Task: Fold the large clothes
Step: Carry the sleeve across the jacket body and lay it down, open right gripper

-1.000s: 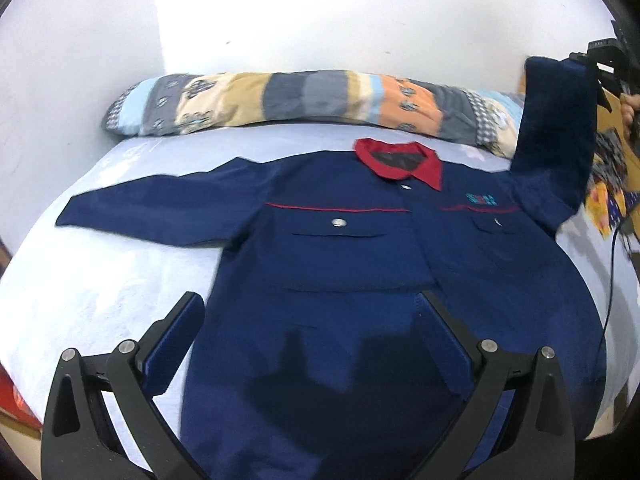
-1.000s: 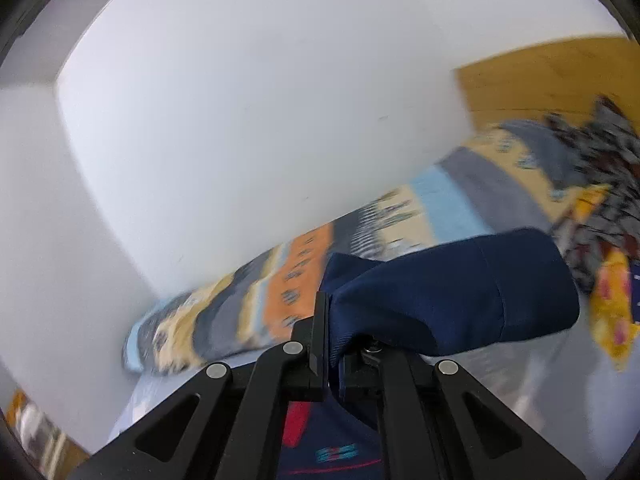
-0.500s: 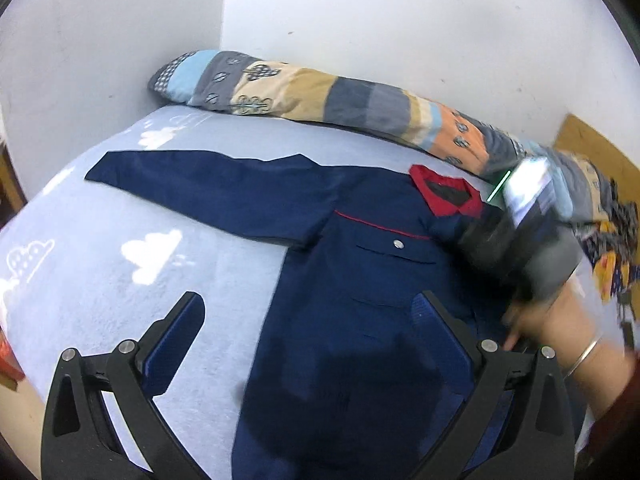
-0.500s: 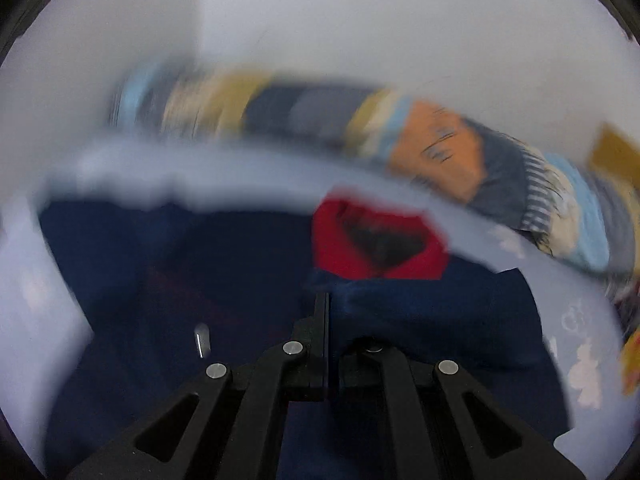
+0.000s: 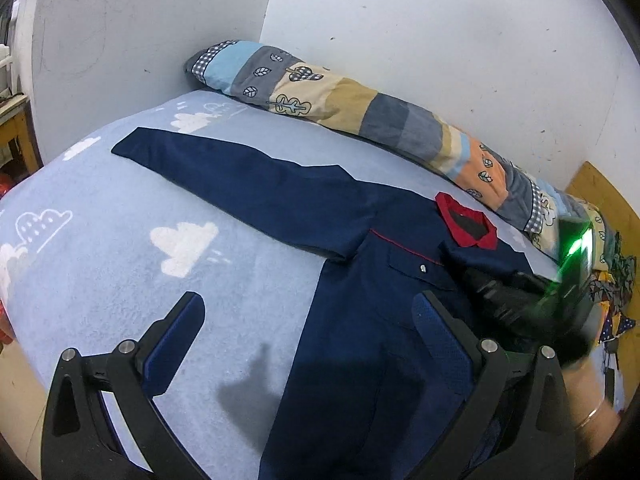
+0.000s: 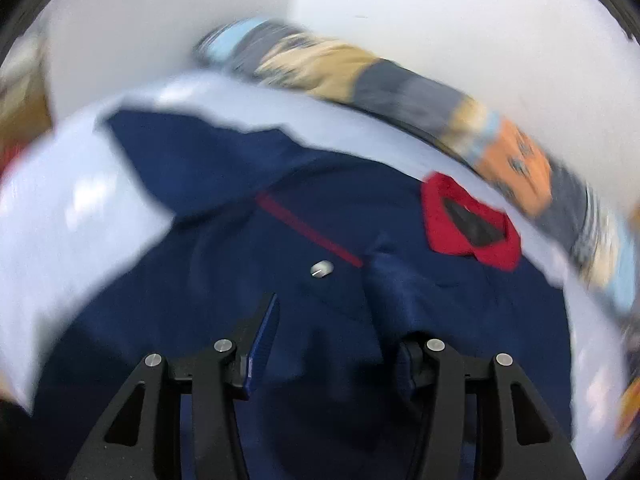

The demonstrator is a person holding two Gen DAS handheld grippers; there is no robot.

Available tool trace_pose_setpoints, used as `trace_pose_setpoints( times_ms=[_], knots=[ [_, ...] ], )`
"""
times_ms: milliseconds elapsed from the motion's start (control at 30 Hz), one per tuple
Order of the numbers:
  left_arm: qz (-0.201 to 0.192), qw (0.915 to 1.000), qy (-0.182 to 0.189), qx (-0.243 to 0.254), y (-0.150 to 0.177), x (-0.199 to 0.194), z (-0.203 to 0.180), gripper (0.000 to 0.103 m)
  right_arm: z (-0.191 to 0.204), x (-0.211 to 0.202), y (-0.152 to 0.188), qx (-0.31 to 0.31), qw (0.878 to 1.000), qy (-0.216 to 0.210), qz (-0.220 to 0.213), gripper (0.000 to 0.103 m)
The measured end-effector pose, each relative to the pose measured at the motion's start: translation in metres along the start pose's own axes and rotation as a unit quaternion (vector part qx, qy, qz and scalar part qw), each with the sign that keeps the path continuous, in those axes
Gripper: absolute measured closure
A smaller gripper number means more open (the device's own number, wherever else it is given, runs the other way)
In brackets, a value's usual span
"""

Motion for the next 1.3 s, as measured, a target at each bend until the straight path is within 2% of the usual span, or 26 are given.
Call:
trace_pose_setpoints(
  times_ms=[67,133,167,233,267,333,367,400,433,467,500,533,600,667,733,767,833,967,1033,1067,1100,1133,1167,1300],
  knots=[
    [0.003,1.0000,0.001,0.000,0.000,0.002,0.000,0.000,-0.015,-0.004,-0.003,0.041,0.998,-0.042,0.018,0.050],
    [0.005,1.0000,0.000,0.000,0.000,0.003,0.000,0.000,-0.013,-0.008,-0.002,0.052,0.997,-0.054,0.031,0.047],
    [0.006,1.0000,0.001,-0.001,-0.001,0.003,0.000,0.000,-0.005,-0.007,0.007,0.039,0.997,-0.046,0.057,0.041],
    [0.004,1.0000,0.003,-0.003,-0.001,0.002,0.000,0.000,0.013,0.004,0.025,-0.024,0.995,0.017,0.099,0.041],
    [0.004,1.0000,0.003,-0.003,-0.001,0.002,0.001,0.000,0.031,0.007,0.037,-0.090,0.987,0.068,0.112,0.044],
    [0.005,1.0000,0.001,-0.001,0.000,0.002,0.001,0.000,0.057,0.005,0.053,-0.193,0.966,0.132,0.112,0.044],
    [0.006,1.0000,0.001,0.001,0.000,0.002,0.002,0.000,0.064,0.000,0.056,-0.201,0.967,0.121,0.103,0.044],
    [0.006,1.0000,0.001,0.002,0.000,0.002,0.002,0.000,0.068,-0.011,0.056,-0.183,0.976,0.083,0.090,0.044],
    [0.004,1.0000,0.001,0.003,0.000,0.001,0.003,0.000,0.065,-0.024,0.054,-0.138,0.987,0.024,0.074,0.044],
    [0.002,1.0000,-0.001,0.005,0.000,0.000,0.004,0.000,0.056,-0.035,0.051,-0.091,0.994,-0.012,0.055,0.044],
    [0.000,1.0000,-0.003,0.005,0.000,-0.001,0.004,0.000,0.039,-0.043,0.047,-0.037,0.998,-0.030,0.038,0.044],
    [-0.001,1.0000,-0.005,0.006,0.000,-0.001,0.004,0.000,0.010,-0.052,0.044,0.047,0.997,-0.051,0.017,0.042],
    [0.005,1.0000,-0.001,0.007,0.002,0.001,0.004,0.000,-0.043,-0.061,0.049,0.180,0.980,-0.081,-0.019,0.042],
    [0.016,0.9998,0.002,0.013,0.005,0.005,0.001,0.000,-0.090,-0.061,0.061,0.272,0.960,-0.059,-0.024,0.040],
    [0.020,0.9996,0.004,0.020,0.006,0.006,-0.003,0.000,-0.123,-0.052,0.078,0.329,0.942,-0.057,-0.014,0.040],
    [0.019,0.9996,0.006,0.021,0.006,0.006,-0.004,0.000,-0.130,-0.047,0.081,0.343,0.937,-0.061,-0.011,0.040],
    [0.017,0.9996,0.007,0.023,0.006,0.005,-0.006,0.000,-0.142,-0.032,0.095,0.390,0.917,-0.087,-0.002,0.040],
    [0.023,0.9994,0.005,0.026,0.008,0.008,-0.007,0.000,-0.148,-0.007,0.107,0.422,0.903,-0.083,0.013,0.040],
    [0.024,0.9993,0.004,0.027,0.009,0.009,-0.008,0.000,-0.143,0.007,0.110,0.426,0.899,-0.095,0.021,0.041],
    [0.024,0.9993,0.004,0.028,0.008,0.010,-0.008,0.000,-0.136,0.011,0.109,0.423,0.900,-0.104,0.024,0.046],
    [0.025,0.9993,0.005,0.029,0.008,0.010,-0.008,0.000,-0.130,0.012,0.106,0.419,0.901,-0.111,0.025,0.058],
    [0.025,0.9992,0.004,0.030,0.008,0.010,-0.009,0.000,-0.126,0.013,0.103,0.411,0.905,-0.111,0.027,0.091],
    [0.025,0.9992,0.005,0.030,0.008,0.010,-0.008,0.000,-0.117,0.010,0.092,0.395,0.912,-0.105,0.023,0.096],
    [0.025,0.9991,0.007,0.035,0.009,0.009,-0.007,0.000,-0.089,-0.009,0.042,0.361,0.926,-0.105,-0.022,0.097]
  ],
)
Point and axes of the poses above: each gripper's, at about its wrist camera, not at the fingertips, and x roughly the way its jaws point, z to its left, y to its underside, the point moved 4 cm from there along x, roughly the way its jaws point, and after that the axes turned 4 degrees about -x, right-handed, at the moved point
